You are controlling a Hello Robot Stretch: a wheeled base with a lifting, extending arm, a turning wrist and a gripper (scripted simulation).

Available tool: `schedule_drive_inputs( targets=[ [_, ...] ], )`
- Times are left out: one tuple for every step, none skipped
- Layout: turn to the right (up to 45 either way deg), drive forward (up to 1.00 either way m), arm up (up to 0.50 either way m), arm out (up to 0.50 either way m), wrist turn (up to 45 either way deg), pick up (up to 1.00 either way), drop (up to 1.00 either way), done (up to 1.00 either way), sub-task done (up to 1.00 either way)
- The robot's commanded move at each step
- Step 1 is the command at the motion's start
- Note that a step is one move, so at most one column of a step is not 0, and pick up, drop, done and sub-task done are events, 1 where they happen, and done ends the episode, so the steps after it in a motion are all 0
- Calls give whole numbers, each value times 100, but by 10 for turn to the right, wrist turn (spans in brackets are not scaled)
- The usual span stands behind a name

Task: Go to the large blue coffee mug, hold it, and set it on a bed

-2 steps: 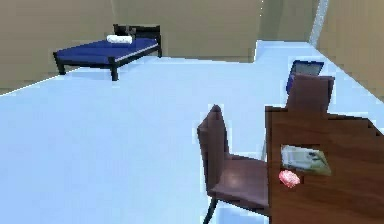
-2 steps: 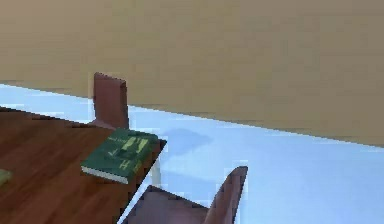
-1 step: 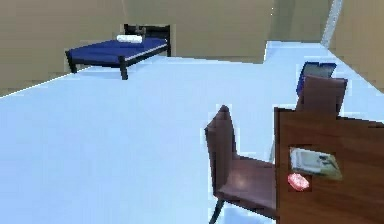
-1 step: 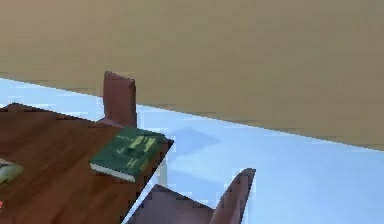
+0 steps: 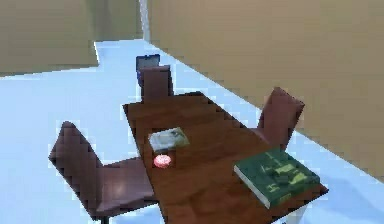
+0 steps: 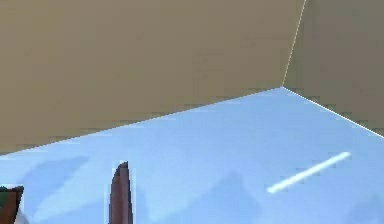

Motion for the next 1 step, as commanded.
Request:
schedule_drive_inputs(
  targets=[
    [450, 0, 0, 0, 0, 0, 0, 0, 0]
  ],
)
